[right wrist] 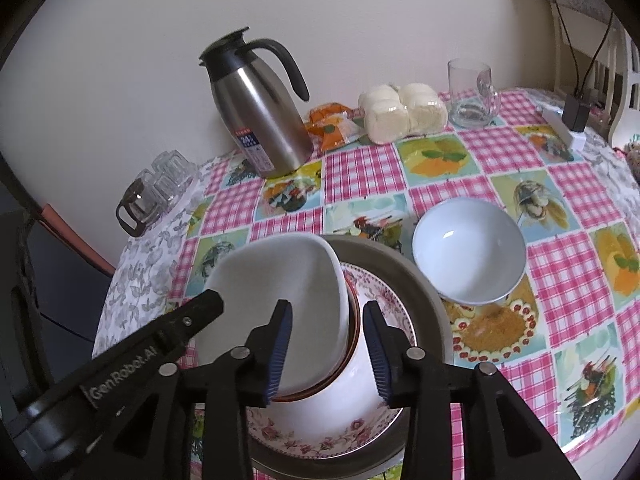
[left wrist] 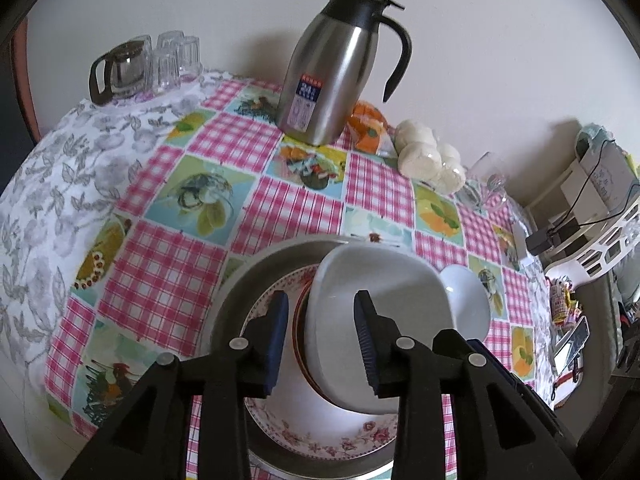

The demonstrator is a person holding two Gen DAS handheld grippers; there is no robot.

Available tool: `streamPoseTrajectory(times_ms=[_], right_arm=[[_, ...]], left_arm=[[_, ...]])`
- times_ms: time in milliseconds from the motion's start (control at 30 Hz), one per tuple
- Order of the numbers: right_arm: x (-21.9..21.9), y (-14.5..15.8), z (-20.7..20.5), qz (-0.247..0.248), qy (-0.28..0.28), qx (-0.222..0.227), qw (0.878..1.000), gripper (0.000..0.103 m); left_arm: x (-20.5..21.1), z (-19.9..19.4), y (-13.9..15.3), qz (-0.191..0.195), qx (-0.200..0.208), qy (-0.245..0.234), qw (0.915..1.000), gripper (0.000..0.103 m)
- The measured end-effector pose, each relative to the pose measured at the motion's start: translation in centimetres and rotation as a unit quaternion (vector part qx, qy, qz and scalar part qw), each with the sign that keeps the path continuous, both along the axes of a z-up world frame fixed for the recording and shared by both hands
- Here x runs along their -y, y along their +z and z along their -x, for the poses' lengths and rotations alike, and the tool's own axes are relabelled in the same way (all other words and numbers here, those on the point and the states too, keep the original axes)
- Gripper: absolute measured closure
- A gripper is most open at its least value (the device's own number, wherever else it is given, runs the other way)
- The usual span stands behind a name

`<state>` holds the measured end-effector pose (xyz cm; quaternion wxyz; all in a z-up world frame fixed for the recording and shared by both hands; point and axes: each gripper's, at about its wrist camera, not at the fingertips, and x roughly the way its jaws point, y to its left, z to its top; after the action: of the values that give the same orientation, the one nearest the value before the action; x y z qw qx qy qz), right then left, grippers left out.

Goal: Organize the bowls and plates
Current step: 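Open both tools to release the square bowl and pull back, then move both tools to the white round bowl on the cloth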

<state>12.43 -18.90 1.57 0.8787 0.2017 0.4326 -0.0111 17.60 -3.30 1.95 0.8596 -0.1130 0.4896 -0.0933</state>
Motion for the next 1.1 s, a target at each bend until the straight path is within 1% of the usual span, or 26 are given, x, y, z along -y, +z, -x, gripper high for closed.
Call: streamPoseTrajectory(times_ms=[33,67,100,233,267,333,400,500,567,633,800,833,900,1033,1100], right_arm=[[0.0,0.2,0.0,0.001,0.0,0.002,1.0,0.059],[0.0,0.4,0.1,0.002,0.0,0.005,1.0,0.058],[0.1,0.6,0.2,0.004,-0.001,0.007,1.0,0.054],[0.3,1.1,0.4,0.015,-0.007,0.015,1.0,0.037],[0.4,1.1,0.4,0.014,-0.006,0.015,1.0,0.035],[0.5,1.1,0.4,0.015,-0.006,0.015,1.0,0.031],[0.6,1.0,0.3,0.019,-0.007,0.014,1.0,0.028],[0.7,0.9,0.3,0.022,-0.006,0.015,1.0,0.024],[0.8,0.9,0.3,0.024,-0.006,0.016,1.0,0.023],[0.8,0.8,0.3,0.026,-0.005,0.016,1.0,0.017],[0.9,0.4,0.1,0.021,-0.005,0.014,1.0,0.011],[1.0,0.3,0.1,0.02,-0.006,0.012,1.0,0.006],[1.0,0.2,0.0,0.021,-0.006,0.012,1.0,0.001],[1.1,0.1,0.1,0.022,-0.006,0.013,1.0,0.0],[1.1,0.1,0.0,0.024,-0.006,0.012,1.0,0.0]], left_arm=[[-0.1,0.1,0.3,-0.001,0.004,0.0,1.0,0.065],[-0.1,0.2,0.6,-0.003,0.009,0.002,0.9999,0.059],[-0.3,0.2,0.8,-0.006,0.013,0.005,0.9999,0.058],[-1.1,0.3,1.4,-0.01,0.021,0.02,0.9995,0.044],[-1.4,0.2,1.4,-0.014,0.021,0.027,0.9993,0.039],[-1.7,0.2,1.4,-0.027,0.022,0.038,0.9987,0.034],[-2.2,0.1,1.3,-0.042,0.022,0.051,0.9976,0.032],[-2.8,-0.1,1.1,-0.053,0.019,0.064,0.9964,0.028],[-3.2,-0.1,1.0,-0.061,0.018,0.073,0.9953,0.021],[-3.6,-0.2,0.9,-0.072,0.017,0.082,0.9939,0.021],[-4.3,-0.4,0.7,-0.098,0.014,0.095,0.9906,0.021],[-4.4,-0.4,0.7,-0.1,0.013,0.097,0.9902,0.02],[-4.8,-0.5,0.6,-0.104,0.013,0.101,0.9893,0.02],[-5.1,-0.6,0.5,-0.116,0.015,0.107,0.9874,0.02],[-5.2,-0.6,0.5,-0.12,0.017,0.111,0.9864,0.017]])
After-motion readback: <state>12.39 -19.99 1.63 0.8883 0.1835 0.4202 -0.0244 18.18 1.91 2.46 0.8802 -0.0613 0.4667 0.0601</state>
